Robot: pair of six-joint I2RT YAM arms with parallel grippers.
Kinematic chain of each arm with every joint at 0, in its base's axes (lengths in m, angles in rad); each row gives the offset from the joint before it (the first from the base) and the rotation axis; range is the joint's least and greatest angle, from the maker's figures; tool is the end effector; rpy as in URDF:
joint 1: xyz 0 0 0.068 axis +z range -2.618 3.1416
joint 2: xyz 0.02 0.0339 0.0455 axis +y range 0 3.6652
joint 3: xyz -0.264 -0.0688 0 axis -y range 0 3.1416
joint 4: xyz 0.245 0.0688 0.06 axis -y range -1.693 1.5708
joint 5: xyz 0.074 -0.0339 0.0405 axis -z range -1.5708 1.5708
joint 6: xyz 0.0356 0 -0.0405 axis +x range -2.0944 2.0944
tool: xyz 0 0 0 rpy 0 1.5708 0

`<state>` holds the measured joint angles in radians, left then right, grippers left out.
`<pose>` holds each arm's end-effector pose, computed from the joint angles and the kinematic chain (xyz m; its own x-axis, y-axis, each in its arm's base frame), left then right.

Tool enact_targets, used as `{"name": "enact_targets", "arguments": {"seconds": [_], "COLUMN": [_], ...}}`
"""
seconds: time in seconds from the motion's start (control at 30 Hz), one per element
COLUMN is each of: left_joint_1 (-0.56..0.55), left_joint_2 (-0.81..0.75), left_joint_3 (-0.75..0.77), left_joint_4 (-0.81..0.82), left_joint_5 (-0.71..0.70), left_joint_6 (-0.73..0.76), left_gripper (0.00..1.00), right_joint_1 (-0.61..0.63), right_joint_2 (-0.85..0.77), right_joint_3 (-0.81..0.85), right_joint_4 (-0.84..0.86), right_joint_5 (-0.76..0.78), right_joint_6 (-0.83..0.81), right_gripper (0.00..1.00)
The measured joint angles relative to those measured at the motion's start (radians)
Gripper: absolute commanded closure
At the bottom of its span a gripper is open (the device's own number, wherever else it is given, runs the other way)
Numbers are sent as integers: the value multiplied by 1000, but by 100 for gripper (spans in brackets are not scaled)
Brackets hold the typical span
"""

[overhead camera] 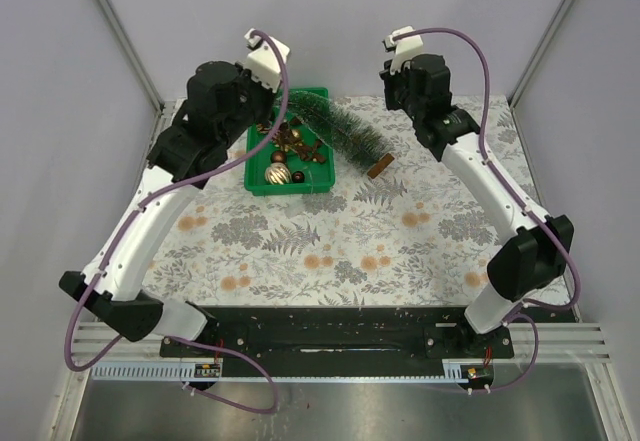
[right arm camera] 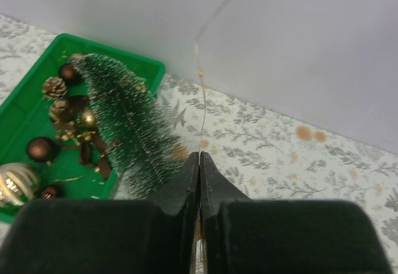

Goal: Decorate the small christmas tree

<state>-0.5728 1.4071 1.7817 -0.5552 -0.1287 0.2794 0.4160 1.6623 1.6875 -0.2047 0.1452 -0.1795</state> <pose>0.2467 -0.1536 0.4998 -0.0261 0.3423 -0.9392 0.4563 0.8400 0.2935 0.3634 0.1549 0.4230 -0.1126 -0.2429 -0.9635 -0.2945 0.9343 -0.2011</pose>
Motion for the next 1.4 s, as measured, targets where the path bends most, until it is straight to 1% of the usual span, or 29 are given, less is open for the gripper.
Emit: {"name": "enact_targets", "arguments": {"seconds": [0.03,0.07,0.17,0.2,0.3,0.37,0.4,0.47,0.5,0.63,0.8,0.87,0.97,1.03,1.1,1.2,1.4], "left_joint_1": [18,38,110,134,194,215,221,223,224,224,224,224,224,224,224,224,224], "left_joint_2": [-10,-20,-68,-89,-167,-218,-243,-283,-300,-353,-409,-423,-430,-429,-428,-428,-433], "left_joint_3": [-9,-11,-11,-11,-11,-8,-3,26,48,127,167,166,139,119,93,59,-1], "left_joint_4": [-4,-12,-20,-21,-31,-40,-51,-73,-86,-113,-129,-132,-135,-143,-155,-156,-152], "left_joint_5": [-5,-8,-32,-40,-52,-53,-52,-51,-51,-52,-79,-82,-81,-81,-80,-78,-78], "left_joint_6": [-8,-17,-36,-41,-48,-48,-48,-43,-40,-21,0,1,1,1,2,5,11], "left_gripper": [100,100,100,100,100,100,100,100,99,99,99,99,99,99,99,99,99], "right_joint_1": [0,0,0,1,7,13,16,18,20,20,19,18,16,13,12,9,3], "right_joint_2": [-10,-23,-85,-108,-212,-270,-294,-332,-344,-353,-355,-356,-344,-286,-201,-26,305], "right_joint_3": [-16,-30,-63,-71,-117,-143,-158,-183,-192,-209,-213,-213,-200,-135,-62,45,108], "right_joint_4": [-2,-3,-2,-2,2,9,17,27,28,28,22,24,24,13,14,14,-26], "right_joint_5": [-20,-45,-145,-175,-311,-396,-436,-504,-528,-622,-779,-779,-660,-549,-467,-369,-292], "right_joint_6": [10,22,77,92,158,188,195,209,214,230,242,249,251,241,222,172,122], "right_gripper": [100,97,83,74,30,14,8,3,1,0,1,1,1,1,1,1,0]}}
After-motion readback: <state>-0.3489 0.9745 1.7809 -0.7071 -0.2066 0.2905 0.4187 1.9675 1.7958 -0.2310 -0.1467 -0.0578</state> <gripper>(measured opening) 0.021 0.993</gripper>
